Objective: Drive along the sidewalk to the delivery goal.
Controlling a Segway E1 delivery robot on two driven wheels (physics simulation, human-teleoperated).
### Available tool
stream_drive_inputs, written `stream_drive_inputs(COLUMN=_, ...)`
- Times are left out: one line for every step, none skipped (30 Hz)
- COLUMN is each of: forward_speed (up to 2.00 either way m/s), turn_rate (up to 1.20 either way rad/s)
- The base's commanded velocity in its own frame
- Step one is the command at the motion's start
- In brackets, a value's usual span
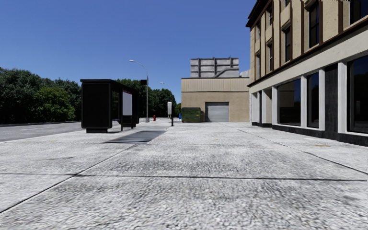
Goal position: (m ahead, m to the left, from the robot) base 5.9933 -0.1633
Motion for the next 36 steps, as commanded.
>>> stream_drive_inputs(forward_speed=2.00, turn_rate=0.00)
stream_drive_inputs(forward_speed=2.00, turn_rate=0.00)
stream_drive_inputs(forward_speed=2.00, turn_rate=0.00)
stream_drive_inputs(forward_speed=2.00, turn_rate=0.00)
stream_drive_inputs(forward_speed=2.00, turn_rate=0.00)
stream_drive_inputs(forward_speed=2.00, turn_rate=0.00)
stream_drive_inputs(forward_speed=2.00, turn_rate=0.00)
stream_drive_inputs(forward_speed=2.00, turn_rate=0.00)
stream_drive_inputs(forward_speed=2.00, turn_rate=0.00)
stream_drive_inputs(forward_speed=2.00, turn_rate=0.00)
stream_drive_inputs(forward_speed=2.00, turn_rate=0.00)
stream_drive_inputs(forward_speed=2.00, turn_rate=0.00)
stream_drive_inputs(forward_speed=2.00, turn_rate=0.00)
stream_drive_inputs(forward_speed=2.00, turn_rate=0.00)
stream_drive_inputs(forward_speed=2.00, turn_rate=0.00)
stream_drive_inputs(forward_speed=2.00, turn_rate=0.00)
stream_drive_inputs(forward_speed=2.00, turn_rate=0.00)
stream_drive_inputs(forward_speed=2.00, turn_rate=0.00)
stream_drive_inputs(forward_speed=2.00, turn_rate=0.00)
stream_drive_inputs(forward_speed=2.00, turn_rate=0.00)
stream_drive_inputs(forward_speed=2.00, turn_rate=0.00)
stream_drive_inputs(forward_speed=2.00, turn_rate=0.00)
stream_drive_inputs(forward_speed=2.00, turn_rate=0.00)
stream_drive_inputs(forward_speed=2.00, turn_rate=0.00)
stream_drive_inputs(forward_speed=2.00, turn_rate=0.00)
stream_drive_inputs(forward_speed=2.00, turn_rate=0.00)
stream_drive_inputs(forward_speed=2.00, turn_rate=0.00)
stream_drive_inputs(forward_speed=2.00, turn_rate=0.00)
stream_drive_inputs(forward_speed=2.00, turn_rate=0.00)
stream_drive_inputs(forward_speed=2.00, turn_rate=0.00)
stream_drive_inputs(forward_speed=2.00, turn_rate=0.00)
stream_drive_inputs(forward_speed=2.00, turn_rate=0.00)
stream_drive_inputs(forward_speed=2.00, turn_rate=0.00)
stream_drive_inputs(forward_speed=2.00, turn_rate=0.00)
stream_drive_inputs(forward_speed=2.00, turn_rate=0.00)
stream_drive_inputs(forward_speed=2.00, turn_rate=0.00)
